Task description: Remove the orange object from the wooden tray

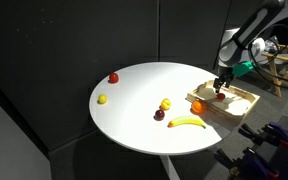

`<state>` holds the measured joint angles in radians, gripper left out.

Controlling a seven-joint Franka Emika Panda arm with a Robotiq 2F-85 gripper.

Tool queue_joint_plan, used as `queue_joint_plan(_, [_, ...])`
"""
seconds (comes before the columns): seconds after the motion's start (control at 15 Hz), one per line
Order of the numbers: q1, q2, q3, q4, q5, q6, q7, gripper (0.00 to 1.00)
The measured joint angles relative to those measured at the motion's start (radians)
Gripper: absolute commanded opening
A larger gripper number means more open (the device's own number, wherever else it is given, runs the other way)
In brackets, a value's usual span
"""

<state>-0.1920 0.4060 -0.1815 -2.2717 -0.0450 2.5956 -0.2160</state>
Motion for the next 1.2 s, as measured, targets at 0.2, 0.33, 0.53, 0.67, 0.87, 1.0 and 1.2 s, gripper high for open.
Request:
queue_joint_plan(0.2, [-0.002, 0.027, 0.0, 0.01, 0.0, 0.018, 0.001, 1.0])
queue_joint_plan(0.33, [-0.003, 0.043, 0.0, 0.02, 0.0, 0.024, 0.003, 1.0])
queue_joint_plan(0.53, [-0.005, 0.065, -0.003, 0.034, 0.0, 0.032, 0.011, 1.0])
queue_joint_plan(0.67, [-0.005, 0.079, -0.007, 0.042, 0.0, 0.038, 0.016, 1.0])
queue_joint_plan(0.87, [-0.005, 0.096, -0.011, 0.053, 0.0, 0.043, 0.02, 1.0])
queue_joint_plan(1.0, [-0.005, 0.103, -0.013, 0.056, 0.0, 0.043, 0.021, 1.0])
queue_joint_plan(1.2, [-0.005, 0.111, -0.016, 0.062, 0.0, 0.043, 0.023, 1.0])
